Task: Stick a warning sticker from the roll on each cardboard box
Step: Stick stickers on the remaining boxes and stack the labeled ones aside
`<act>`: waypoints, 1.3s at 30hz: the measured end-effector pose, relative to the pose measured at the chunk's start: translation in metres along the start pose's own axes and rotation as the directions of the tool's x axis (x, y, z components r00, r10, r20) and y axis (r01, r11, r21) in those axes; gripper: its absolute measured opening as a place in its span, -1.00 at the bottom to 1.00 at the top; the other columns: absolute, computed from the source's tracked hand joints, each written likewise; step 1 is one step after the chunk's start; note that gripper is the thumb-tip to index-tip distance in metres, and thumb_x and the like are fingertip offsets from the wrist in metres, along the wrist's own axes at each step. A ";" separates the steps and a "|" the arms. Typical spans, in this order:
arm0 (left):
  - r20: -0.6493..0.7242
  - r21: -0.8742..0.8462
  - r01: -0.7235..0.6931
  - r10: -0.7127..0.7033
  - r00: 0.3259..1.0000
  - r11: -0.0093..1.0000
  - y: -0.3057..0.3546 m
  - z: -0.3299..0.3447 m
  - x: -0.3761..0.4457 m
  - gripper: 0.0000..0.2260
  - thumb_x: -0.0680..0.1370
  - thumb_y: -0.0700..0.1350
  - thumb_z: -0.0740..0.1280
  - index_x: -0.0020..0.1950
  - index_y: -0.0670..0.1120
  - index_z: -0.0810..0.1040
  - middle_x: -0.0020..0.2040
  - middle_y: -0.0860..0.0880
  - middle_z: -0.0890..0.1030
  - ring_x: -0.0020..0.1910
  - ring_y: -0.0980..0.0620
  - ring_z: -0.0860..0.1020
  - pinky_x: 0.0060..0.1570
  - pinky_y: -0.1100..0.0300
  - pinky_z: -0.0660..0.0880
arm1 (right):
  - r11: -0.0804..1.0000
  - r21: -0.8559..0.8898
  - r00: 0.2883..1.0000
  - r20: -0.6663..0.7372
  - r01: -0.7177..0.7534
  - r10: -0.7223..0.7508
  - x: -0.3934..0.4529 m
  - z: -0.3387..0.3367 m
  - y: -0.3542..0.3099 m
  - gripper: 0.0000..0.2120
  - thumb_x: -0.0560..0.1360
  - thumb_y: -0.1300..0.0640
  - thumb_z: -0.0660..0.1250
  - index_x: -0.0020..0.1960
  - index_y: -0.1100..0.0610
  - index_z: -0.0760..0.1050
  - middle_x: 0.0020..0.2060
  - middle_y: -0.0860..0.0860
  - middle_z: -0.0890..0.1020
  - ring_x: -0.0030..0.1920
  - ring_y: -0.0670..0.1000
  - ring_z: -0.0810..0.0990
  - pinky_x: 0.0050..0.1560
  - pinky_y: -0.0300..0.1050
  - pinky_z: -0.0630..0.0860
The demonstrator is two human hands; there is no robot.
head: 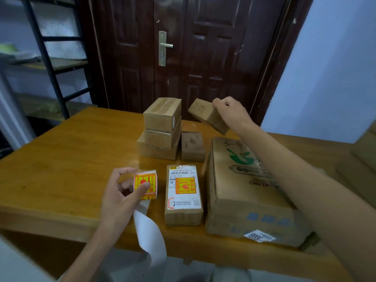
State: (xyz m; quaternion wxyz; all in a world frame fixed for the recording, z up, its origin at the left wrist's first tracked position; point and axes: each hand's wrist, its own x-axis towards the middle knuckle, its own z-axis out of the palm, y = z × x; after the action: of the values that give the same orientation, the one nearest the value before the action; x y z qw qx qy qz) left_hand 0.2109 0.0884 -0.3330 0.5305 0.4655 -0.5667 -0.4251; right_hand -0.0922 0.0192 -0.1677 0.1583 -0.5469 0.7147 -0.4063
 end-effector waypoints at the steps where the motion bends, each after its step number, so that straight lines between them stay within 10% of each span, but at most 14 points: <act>1: -0.036 -0.043 0.004 -0.006 0.999 0.999 0.003 -0.001 -0.001 -0.65 0.47 -0.10 0.50 0.20 0.04 0.50 -0.07 0.10 0.77 -0.10 0.09 0.75 -0.25 0.33 0.64 | 1.000 0.016 1.000 0.000 0.017 -0.017 -0.008 -0.011 -0.002 -0.70 0.64 -0.20 0.23 0.18 -0.01 0.54 0.06 -0.09 0.59 0.06 -0.05 0.56 -0.09 -0.12 0.45; 11: -0.206 -0.172 -0.262 0.225 0.952 0.950 0.129 -0.011 -0.036 -0.63 0.45 0.00 0.48 0.20 -0.02 0.49 -0.13 0.06 0.74 -0.23 0.16 0.72 -0.34 0.38 0.59 | 0.872 -0.207 0.893 0.180 0.443 -0.411 -0.170 -0.086 0.039 -0.60 0.52 -0.18 0.28 0.35 -0.22 0.43 0.46 -0.25 0.34 0.40 -0.11 0.43 0.19 -0.02 0.53; 16: -0.057 -0.179 -0.282 0.276 0.959 0.943 0.164 0.012 -0.049 -0.70 0.47 -0.01 0.46 0.14 0.09 0.46 -0.11 0.07 0.75 -0.17 0.05 0.75 -0.31 0.31 0.63 | 0.910 -0.223 0.913 0.302 0.348 -0.275 -0.176 -0.094 0.037 -0.65 0.57 -0.25 0.26 0.35 -0.43 0.38 0.55 -0.28 0.22 0.51 -0.03 0.32 0.37 0.11 0.45; 21: -0.043 -0.205 -0.206 0.202 0.978 0.957 0.163 0.022 -0.053 -0.64 0.49 -0.03 0.47 0.23 -0.02 0.46 -0.13 0.03 0.75 -0.18 0.04 0.74 -0.32 0.34 0.60 | 0.909 -0.324 0.957 0.213 0.261 -0.199 -0.165 -0.101 0.034 -0.66 0.54 -0.32 0.40 0.28 -0.35 0.46 0.23 -0.21 0.53 0.24 -0.10 0.53 0.15 -0.05 0.57; 25: -0.041 -0.169 -0.161 0.156 0.987 0.972 0.151 0.023 -0.054 -0.67 0.51 -0.04 0.48 0.22 0.01 0.47 -0.15 0.07 0.74 -0.19 0.10 0.74 -0.33 0.38 0.58 | 0.991 0.128 0.992 0.109 0.048 -0.062 -0.158 -0.104 0.030 -0.74 0.65 -0.20 0.28 0.13 -0.12 0.67 0.00 -0.06 0.73 0.03 -0.03 0.68 0.10 0.03 0.62; 29: -0.037 -0.147 -0.126 0.122 0.992 0.981 0.144 0.025 -0.053 -0.70 0.54 -0.05 0.47 0.21 0.00 0.48 -0.17 0.08 0.74 -0.21 0.14 0.73 -0.35 0.39 0.57 | 0.940 0.205 0.958 0.144 -0.274 0.248 -0.137 -0.104 0.034 -0.52 0.65 -0.28 0.20 0.12 0.06 0.71 0.03 0.19 0.75 -0.05 0.10 0.71 0.11 0.03 0.66; 34: -0.005 -0.140 -0.113 0.113 0.994 0.984 0.146 0.029 -0.053 -0.71 0.54 -0.03 0.47 0.20 0.02 0.47 -0.18 0.10 0.74 -0.20 0.14 0.73 -0.35 0.39 0.57 | 0.997 0.076 0.992 -0.119 -0.032 0.041 -0.122 -0.108 0.039 -0.60 0.72 -0.24 0.12 0.15 -0.06 0.65 -0.05 -0.06 0.74 0.04 0.01 0.70 0.23 0.17 0.62; 39: 0.009 -0.147 -0.105 0.108 0.994 0.983 0.147 0.030 -0.053 -0.71 0.54 -0.05 0.48 0.19 0.02 0.48 -0.18 0.09 0.74 -0.20 0.12 0.73 -0.35 0.38 0.57 | 0.995 -0.050 0.992 0.088 0.091 -0.087 -0.132 -0.111 0.041 -0.61 0.55 -0.37 0.36 0.28 -0.21 0.51 0.05 -0.06 0.69 0.02 0.02 0.72 0.05 0.04 0.69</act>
State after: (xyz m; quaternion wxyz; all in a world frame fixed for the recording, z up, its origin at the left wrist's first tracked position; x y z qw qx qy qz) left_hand 0.1703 0.1703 -0.2026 0.5805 0.3907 -0.5624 -0.4405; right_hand -0.1473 0.1876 -0.1590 0.1558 -0.5991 0.6929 -0.3697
